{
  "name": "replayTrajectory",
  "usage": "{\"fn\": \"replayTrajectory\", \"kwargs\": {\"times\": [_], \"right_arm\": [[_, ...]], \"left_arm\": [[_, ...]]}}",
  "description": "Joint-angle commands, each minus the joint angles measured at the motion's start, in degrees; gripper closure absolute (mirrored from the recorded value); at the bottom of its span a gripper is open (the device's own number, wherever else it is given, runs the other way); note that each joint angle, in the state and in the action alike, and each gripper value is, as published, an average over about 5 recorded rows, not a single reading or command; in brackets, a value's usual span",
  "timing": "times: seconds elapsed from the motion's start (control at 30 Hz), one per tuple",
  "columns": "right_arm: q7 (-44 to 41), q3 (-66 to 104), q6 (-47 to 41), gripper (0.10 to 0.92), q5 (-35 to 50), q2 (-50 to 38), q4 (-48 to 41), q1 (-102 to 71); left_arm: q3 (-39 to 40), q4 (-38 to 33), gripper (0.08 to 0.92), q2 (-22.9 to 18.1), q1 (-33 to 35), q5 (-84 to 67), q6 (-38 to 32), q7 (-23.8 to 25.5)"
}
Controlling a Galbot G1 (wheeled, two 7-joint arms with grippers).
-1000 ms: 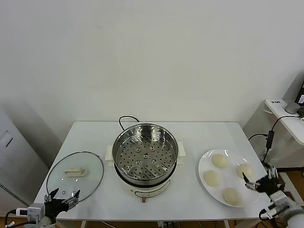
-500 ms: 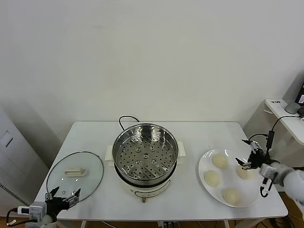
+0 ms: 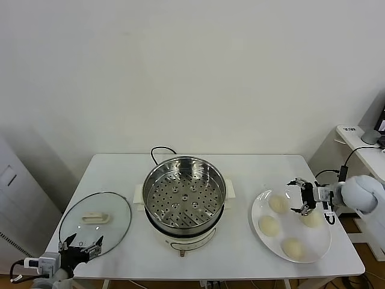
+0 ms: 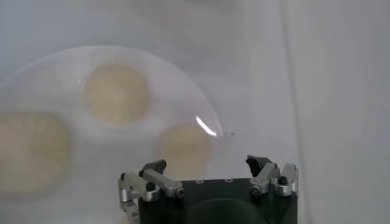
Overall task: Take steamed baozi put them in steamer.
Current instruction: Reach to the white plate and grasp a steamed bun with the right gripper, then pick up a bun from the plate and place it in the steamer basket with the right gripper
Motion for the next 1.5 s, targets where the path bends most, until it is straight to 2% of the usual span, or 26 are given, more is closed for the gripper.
{"fn": "replayTrajectory", "kwargs": {"times": [0.03,0.43,0.6,0.97,1.03,1.17,1.33,1.5], "right_arm": [[-6.4,-15.6,2.4,0.203,0.0,4.5,-10.9,14.5],[-5.6,-15.2,4.8,0.203,-3.6,13.1,-19.1,15.1],[-7.2,-14.1,5.6,0.231,-4.9,15.0,-21.4,15.3],[-10.5,-13.4,5.4,0.467,-5.9,14.5,-21.2,15.5],[-10.6,-13.5,5.4,0.486,-5.5,13.8,-20.4,15.7],[-11.1,-16.5,4.7,0.495,-1.9,10.2,-16.5,19.0],[-12.7,-27.0,4.2,0.493,8.7,2.9,-7.8,32.0],[-14.7,-35.7,8.7,0.491,16.3,2.2,-5.4,46.1]], "left_arm": [[0.0,0.1,0.177,0.1,-0.4,0.0,0.2,0.0],[0.4,-0.2,0.177,0.4,-1.2,-0.2,0.8,0.0],[0.4,-0.2,0.177,0.4,-1.4,-0.3,1.0,0.0],[0.1,-0.7,0.177,0.4,-1.0,-0.8,1.2,-0.2],[0.0,-0.8,0.177,0.3,-0.8,-0.9,1.2,-0.3],[-0.2,-1.0,0.177,0.3,-0.6,-1.1,1.4,-0.4],[-0.2,-1.2,0.177,0.4,-0.6,-1.3,1.6,-0.6],[0.1,-1.9,0.177,0.3,-0.6,-1.3,1.9,-0.8]]}}
